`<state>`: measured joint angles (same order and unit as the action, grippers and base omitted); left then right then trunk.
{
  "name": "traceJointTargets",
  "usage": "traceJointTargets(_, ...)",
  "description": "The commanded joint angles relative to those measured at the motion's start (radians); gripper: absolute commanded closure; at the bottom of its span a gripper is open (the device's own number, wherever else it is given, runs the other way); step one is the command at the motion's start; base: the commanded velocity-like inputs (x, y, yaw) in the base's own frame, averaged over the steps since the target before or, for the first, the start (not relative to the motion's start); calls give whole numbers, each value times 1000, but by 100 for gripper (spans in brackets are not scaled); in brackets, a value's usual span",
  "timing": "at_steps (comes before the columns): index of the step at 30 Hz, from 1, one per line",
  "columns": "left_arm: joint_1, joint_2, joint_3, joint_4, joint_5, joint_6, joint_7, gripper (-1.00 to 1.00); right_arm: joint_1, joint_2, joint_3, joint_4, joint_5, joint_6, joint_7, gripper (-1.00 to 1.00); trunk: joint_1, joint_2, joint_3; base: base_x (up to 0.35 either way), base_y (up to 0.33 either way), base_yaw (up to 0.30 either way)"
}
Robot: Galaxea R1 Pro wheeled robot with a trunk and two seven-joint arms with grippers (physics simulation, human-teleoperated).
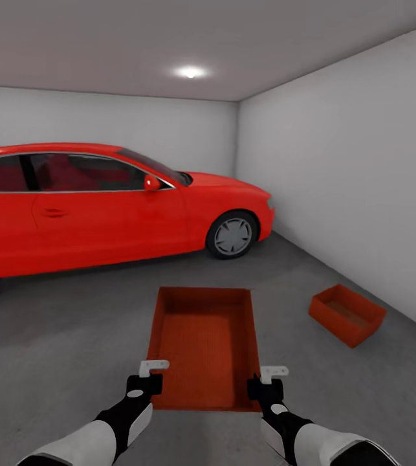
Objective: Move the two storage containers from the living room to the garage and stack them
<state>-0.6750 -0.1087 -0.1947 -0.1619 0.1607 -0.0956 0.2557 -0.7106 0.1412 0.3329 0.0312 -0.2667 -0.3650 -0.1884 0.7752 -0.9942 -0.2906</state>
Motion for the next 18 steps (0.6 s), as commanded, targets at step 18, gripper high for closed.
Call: traceJointTargets(18,-1,9,46,-1,37,-1,10,100,-1,-3,-26,1,1,-5,-2,100,1,-1,-1,322,0,-287)
